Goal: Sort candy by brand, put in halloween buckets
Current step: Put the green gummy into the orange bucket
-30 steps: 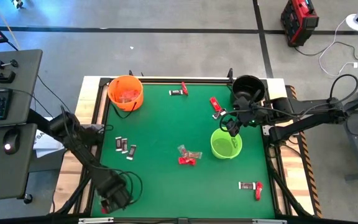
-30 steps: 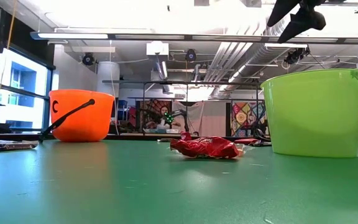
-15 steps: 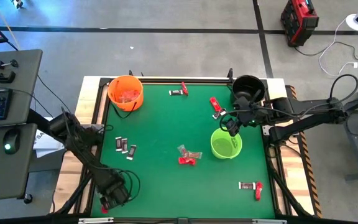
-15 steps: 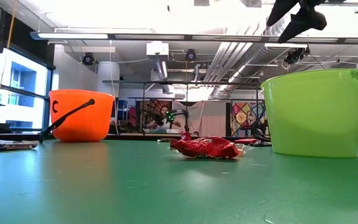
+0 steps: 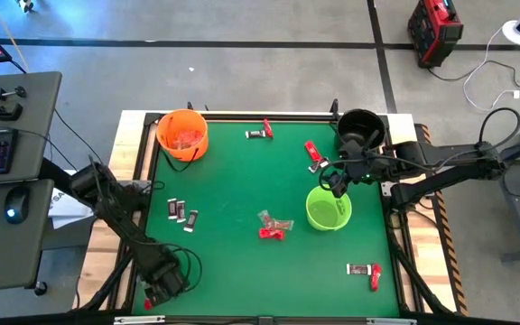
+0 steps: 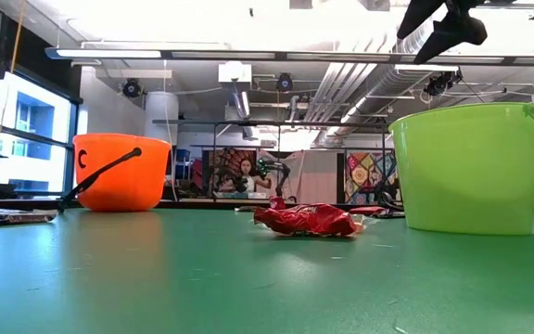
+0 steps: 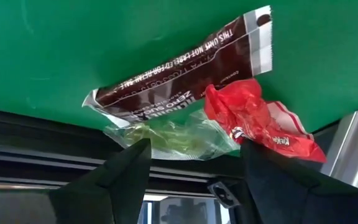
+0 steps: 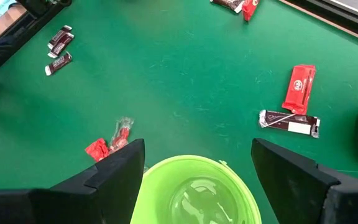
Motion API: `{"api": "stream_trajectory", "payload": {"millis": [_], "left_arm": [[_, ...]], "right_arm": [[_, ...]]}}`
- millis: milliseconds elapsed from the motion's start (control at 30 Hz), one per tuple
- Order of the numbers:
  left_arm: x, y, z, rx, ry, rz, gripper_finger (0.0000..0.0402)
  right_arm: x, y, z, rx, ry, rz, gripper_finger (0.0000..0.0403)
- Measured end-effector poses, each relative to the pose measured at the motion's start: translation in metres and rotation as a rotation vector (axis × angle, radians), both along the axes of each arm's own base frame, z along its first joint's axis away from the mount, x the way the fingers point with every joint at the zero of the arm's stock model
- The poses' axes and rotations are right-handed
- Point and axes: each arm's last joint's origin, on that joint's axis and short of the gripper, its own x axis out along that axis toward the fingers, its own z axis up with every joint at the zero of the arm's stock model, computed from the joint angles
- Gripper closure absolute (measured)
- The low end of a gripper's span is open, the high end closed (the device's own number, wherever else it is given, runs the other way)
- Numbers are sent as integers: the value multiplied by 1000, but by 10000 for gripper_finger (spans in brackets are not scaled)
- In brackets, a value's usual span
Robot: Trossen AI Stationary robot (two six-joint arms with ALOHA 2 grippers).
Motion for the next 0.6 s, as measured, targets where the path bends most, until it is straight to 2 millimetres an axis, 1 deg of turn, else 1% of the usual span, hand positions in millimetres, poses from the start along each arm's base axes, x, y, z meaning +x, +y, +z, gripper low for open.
{"api": "stream_trajectory", "payload": {"millis": [167, 267, 367, 533, 567, 600], "left_arm": [[-1, -1, 0, -18, -21, -46, 170], [-1, -1, 0, -28, -33, -68, 196], [-1, -1, -1, -40, -45, -95, 246], [0, 0, -1, -51, -53, -108, 361], [1, 1, -1, -52, -54, -104, 380], [2, 1, 0, -53, -56, -100, 390]], "right_arm": [[0, 0, 0, 0, 0, 0, 114], [0, 0, 0, 0, 0, 0, 114], [0, 0, 0, 0, 0, 0, 114], [0, 0, 0, -9, -1, -6, 114], [0, 0, 0, -9, -1, -7, 114], [0, 0, 0, -10, -1, -7, 114]]}}
